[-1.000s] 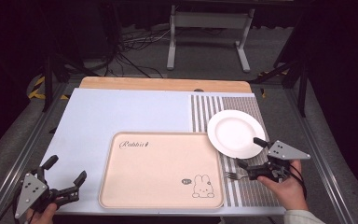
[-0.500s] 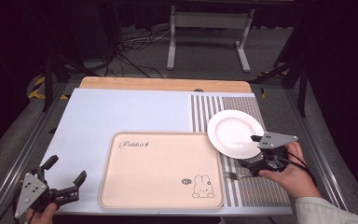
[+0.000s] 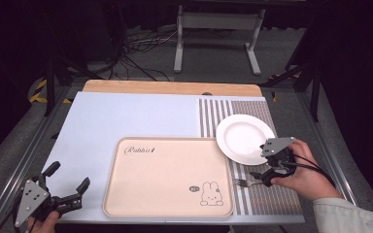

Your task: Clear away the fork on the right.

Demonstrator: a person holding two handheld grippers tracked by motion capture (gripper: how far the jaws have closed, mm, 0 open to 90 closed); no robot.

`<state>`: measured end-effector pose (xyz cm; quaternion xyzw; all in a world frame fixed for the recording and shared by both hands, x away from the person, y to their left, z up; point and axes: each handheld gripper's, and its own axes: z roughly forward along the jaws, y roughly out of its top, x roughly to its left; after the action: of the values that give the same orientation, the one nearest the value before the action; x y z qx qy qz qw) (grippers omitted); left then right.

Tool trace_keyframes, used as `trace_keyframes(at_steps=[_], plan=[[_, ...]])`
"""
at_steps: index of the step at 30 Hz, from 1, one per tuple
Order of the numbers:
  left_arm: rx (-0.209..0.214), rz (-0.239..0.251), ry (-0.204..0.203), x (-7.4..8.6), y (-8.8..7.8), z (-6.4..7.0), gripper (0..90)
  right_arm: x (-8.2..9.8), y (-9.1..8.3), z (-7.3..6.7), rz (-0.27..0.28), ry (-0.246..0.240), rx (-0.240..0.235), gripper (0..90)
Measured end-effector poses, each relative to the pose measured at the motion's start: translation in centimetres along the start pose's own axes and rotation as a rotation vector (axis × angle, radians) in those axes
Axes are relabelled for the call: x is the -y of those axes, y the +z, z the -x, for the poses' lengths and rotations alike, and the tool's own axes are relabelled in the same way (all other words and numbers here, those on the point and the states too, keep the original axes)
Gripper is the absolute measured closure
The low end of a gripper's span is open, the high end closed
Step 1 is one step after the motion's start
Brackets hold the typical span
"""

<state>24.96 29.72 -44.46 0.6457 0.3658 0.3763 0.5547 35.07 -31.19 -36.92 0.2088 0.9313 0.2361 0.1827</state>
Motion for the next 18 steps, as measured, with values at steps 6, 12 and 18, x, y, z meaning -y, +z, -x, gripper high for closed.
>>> trace_keyframes(at_steps=[6, 12, 18], plan=[[0.001, 0.001, 0.0, 0.0, -0.01, 0.0, 0.3, -0.4, 0.0, 0.0, -0.06, -0.038, -0.029, 5.7], [0.003, -0.001, 0.002, -0.01, 0.02, 0.05, 0.3, -0.62, 0.38, -0.08, -0.124, -0.061, -0.066, 5.5], [0.004, 0.001, -0.005, 0.0, 0.01, 0.03, 0.3, -0.69, 0.93, -0.08, -0.188, -0.082, -0.095, 5.8]])
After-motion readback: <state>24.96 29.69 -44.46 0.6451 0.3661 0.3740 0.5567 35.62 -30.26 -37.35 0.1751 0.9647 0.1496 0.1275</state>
